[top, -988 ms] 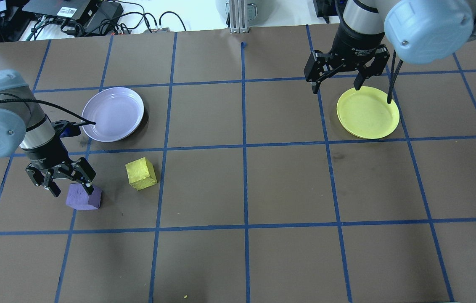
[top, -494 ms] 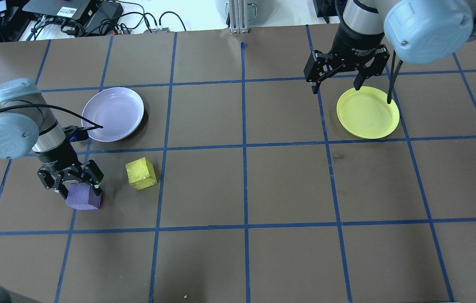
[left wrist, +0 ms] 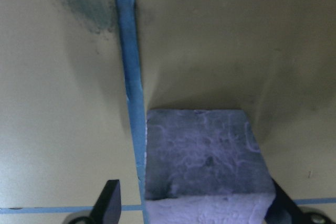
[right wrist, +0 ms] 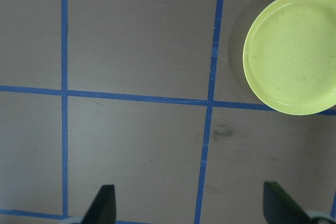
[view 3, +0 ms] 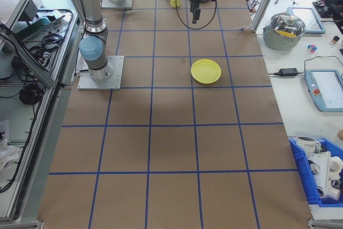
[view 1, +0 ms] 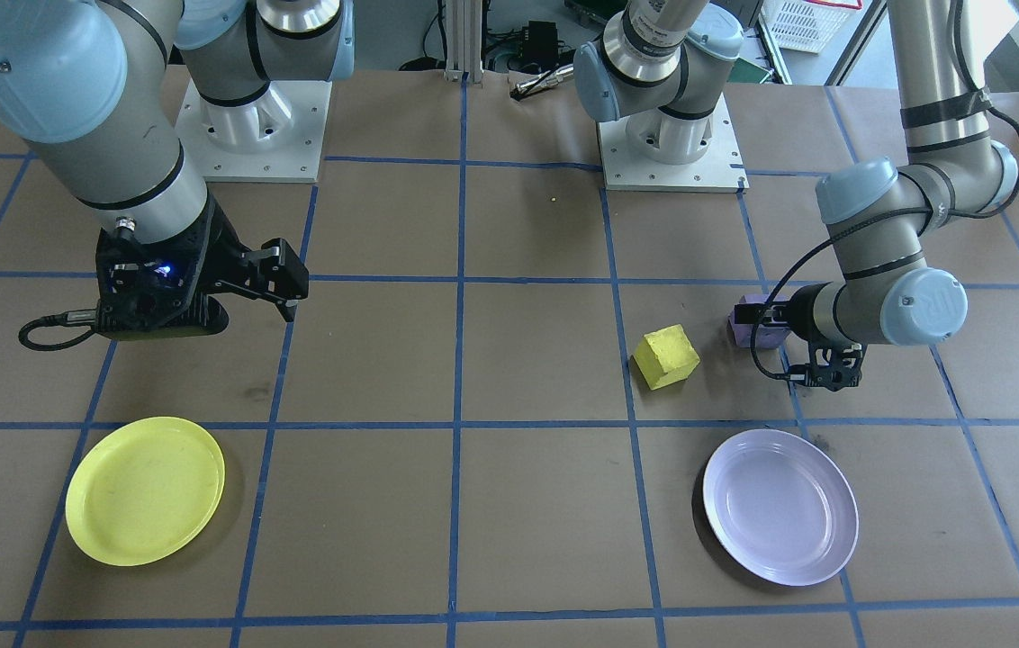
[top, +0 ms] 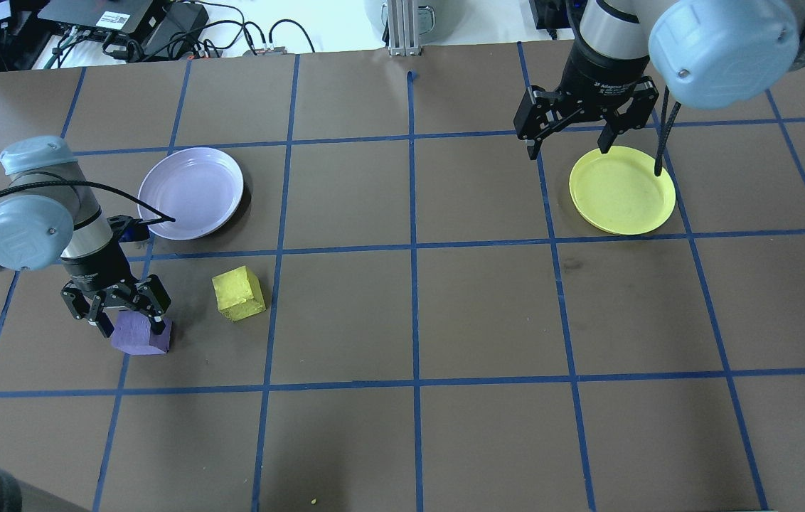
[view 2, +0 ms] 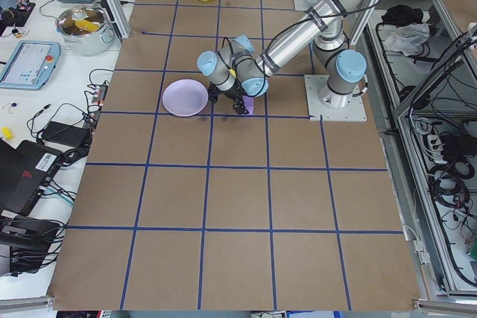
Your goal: Sort blocks by color into plates
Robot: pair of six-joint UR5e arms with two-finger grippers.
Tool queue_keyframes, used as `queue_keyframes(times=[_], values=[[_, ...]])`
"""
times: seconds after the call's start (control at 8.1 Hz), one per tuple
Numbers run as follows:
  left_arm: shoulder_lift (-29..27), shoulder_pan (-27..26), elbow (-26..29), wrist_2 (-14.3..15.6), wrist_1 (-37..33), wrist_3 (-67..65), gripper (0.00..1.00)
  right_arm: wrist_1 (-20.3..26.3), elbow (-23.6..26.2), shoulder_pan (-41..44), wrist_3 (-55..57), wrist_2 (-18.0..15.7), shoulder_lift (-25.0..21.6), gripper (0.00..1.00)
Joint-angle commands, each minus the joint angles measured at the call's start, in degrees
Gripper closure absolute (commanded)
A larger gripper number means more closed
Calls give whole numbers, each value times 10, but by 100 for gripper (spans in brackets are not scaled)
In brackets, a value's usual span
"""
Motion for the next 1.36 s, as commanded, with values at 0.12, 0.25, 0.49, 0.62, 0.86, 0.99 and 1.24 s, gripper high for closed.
queue_keyframes(times=[0.12,0.25,0.49,0.62,0.86,0.99,1.24], values=[[-7,-1,3,-1,10,20,65,1,0,0,-1,0,0,0],[-6,-1,3,-5,9,17,74,1,0,0,-2,0,0,0],[13,-2,7,-21,-15,17,76,2,1,0,-2,-3,0,0],[23,2,19,-30,-41,20,79,2,4,0,-1,-4,0,0],[11,-4,126,-31,-76,29,87,-1,7,0,0,-4,-1,0],[-5,-11,197,-31,-106,30,87,0,8,0,-1,-4,-1,0],[-91,-46,327,-53,-115,17,87,-3,8,0,-3,-4,-1,0]])
